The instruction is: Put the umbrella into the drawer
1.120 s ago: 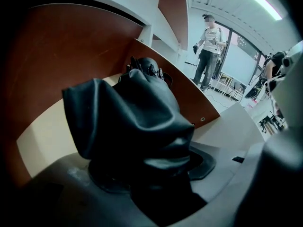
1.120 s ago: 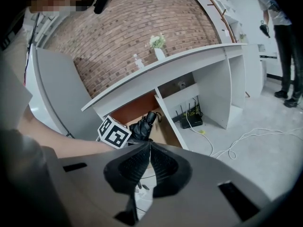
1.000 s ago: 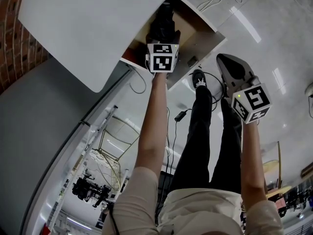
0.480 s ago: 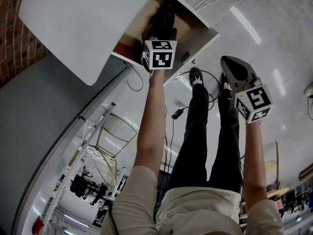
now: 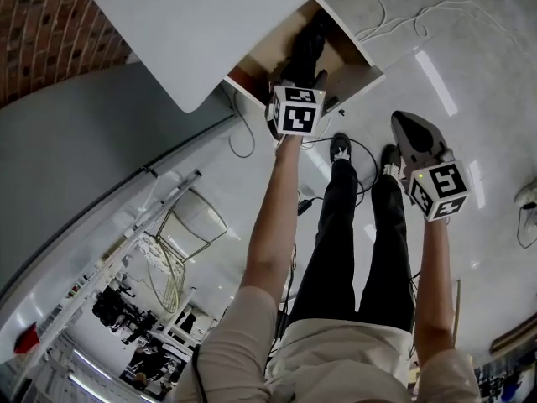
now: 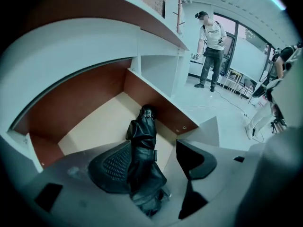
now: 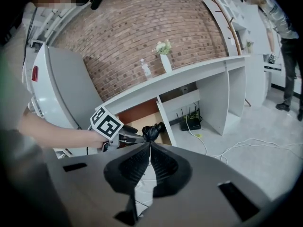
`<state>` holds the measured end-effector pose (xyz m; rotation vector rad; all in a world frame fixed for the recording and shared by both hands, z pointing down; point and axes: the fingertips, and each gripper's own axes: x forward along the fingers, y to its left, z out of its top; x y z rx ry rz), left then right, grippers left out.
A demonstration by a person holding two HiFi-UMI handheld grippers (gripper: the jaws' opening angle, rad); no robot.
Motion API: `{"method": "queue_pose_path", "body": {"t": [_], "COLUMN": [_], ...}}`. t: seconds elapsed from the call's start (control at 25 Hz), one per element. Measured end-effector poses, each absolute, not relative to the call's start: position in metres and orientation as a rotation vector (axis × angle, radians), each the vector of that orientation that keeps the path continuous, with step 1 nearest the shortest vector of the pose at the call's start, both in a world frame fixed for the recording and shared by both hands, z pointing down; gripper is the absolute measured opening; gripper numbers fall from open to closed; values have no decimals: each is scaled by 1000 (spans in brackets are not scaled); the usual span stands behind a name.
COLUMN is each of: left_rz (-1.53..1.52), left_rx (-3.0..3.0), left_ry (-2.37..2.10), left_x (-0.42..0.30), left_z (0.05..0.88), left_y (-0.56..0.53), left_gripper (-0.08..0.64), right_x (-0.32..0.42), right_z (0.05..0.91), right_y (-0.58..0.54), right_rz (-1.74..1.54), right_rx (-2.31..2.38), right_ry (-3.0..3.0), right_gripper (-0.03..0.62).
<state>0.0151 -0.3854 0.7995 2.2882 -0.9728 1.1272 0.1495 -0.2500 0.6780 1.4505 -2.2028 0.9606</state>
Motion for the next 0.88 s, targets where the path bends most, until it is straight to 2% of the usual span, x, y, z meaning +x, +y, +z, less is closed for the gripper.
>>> {"method": "queue_pose_path", "body": {"t": [0.36, 0.64, 0.88], "left_rz": [1019, 810, 670], "left_rx": [2212, 2199, 2160], "left_ry": [-1107, -1332, -1423], "left_x": [3, 6, 21], "left_z": [710, 586, 528], "left_y": [-318, -269, -240], "left_gripper": [295, 291, 281], "right_x": [139, 122, 128], "right_z": [642, 555, 505], "right_y": [-221, -213, -211], "right_rz": [1104, 1133, 1031], "right_rx": [1332, 1316, 1270], "right_ry": [-2264, -2403, -2441], "right_gripper": [68, 67, 67]}}
